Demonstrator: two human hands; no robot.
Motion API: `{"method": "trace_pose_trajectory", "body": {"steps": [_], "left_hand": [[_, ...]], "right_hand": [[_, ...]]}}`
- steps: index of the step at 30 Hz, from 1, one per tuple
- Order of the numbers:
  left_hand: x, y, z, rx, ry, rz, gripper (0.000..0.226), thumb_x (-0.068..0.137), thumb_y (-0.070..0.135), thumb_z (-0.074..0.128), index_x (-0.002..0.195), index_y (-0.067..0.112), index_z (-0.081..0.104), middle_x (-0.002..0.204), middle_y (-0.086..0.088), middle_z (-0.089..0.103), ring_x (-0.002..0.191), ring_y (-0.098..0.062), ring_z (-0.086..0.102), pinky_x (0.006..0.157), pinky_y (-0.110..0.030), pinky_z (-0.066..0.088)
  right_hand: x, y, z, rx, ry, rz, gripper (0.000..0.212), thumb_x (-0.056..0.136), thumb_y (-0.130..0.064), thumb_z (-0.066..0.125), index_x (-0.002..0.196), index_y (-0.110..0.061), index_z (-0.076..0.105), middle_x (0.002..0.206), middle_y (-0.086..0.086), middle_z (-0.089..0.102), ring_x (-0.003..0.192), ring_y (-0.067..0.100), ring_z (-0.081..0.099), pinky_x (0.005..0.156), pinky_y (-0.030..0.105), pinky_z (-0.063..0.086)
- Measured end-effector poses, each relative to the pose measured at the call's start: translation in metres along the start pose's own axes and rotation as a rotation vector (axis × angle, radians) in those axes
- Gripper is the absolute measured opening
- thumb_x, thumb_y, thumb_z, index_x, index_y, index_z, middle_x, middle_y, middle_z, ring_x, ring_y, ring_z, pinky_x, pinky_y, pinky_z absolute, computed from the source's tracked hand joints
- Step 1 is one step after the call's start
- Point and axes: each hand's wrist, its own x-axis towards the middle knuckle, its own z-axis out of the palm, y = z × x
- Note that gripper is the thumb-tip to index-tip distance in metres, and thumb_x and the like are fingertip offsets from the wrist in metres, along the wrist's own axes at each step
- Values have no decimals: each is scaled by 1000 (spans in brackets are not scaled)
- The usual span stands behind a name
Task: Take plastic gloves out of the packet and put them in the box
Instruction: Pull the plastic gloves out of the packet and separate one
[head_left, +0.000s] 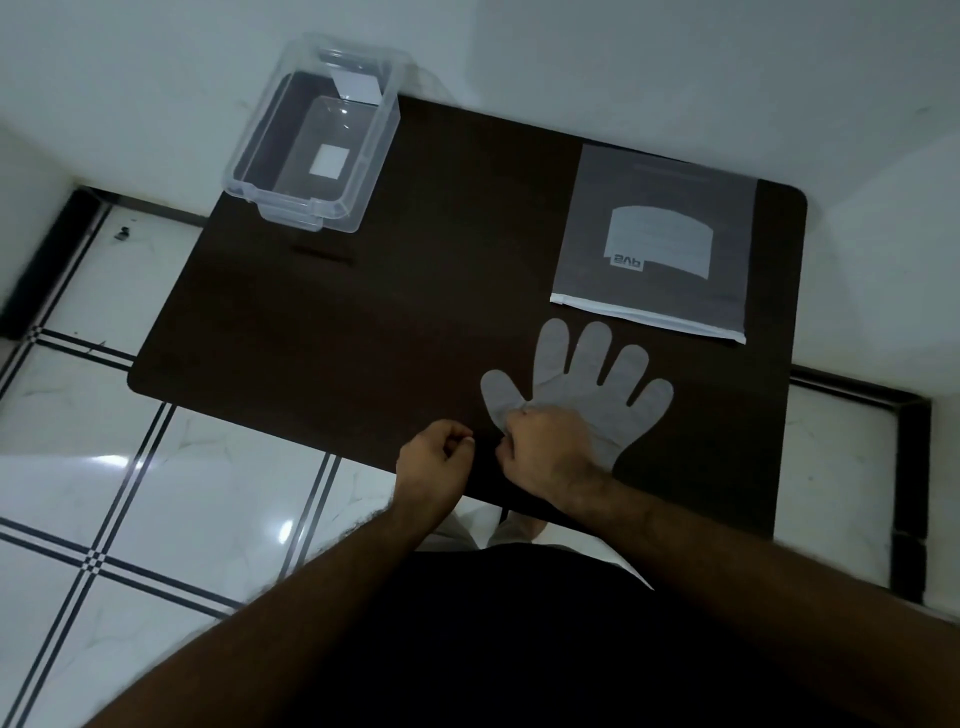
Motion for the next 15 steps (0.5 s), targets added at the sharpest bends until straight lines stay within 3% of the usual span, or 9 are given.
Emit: {"method": "trace_pose_trajectory", "body": {"steps": [3,7,9,11,15], "left_hand": [[3,3,2,-17,6,-13,11,99,26,68,102,36,73,89,11,75,86,-10,73,84,-45,65],[5,12,6,-64,-54,-62,12,100,23,68,104,28,78,93,9,76,89,-11,73,85,-40,64],[6,17,9,-123,-108,-103,12,101,21,68,106,25,79,94,5,77,86,-15,75,78,-37,66],[6,22,12,-186,-163,-150,12,101,19,70,108,23,79,95,0,78,85,-18,77,71,-33,65],[7,28,20,-311,-201,-199,17,94,12,79,110,17,81,93,-2,82,88,-20,80,81,-33,67]], "right_hand": [[-4,2,-1,23,22,-6,15,97,-40,59,93,-26,60,85,-6,56,80,14,55,79,37,53],[-11,10,-2,175,26,27,10,99,-36,60,92,-31,62,81,-11,58,75,7,55,72,28,49],[-14,16,-3,286,0,69,9,101,-34,61,93,-31,63,83,-11,60,77,5,56,71,26,47],[-18,22,-3,415,-26,110,8,101,-31,63,94,-28,66,85,-9,64,79,6,61,73,28,52],[-22,29,-4,553,-34,170,6,98,-24,66,97,-26,71,89,-7,70,84,9,67,81,37,59]]}}
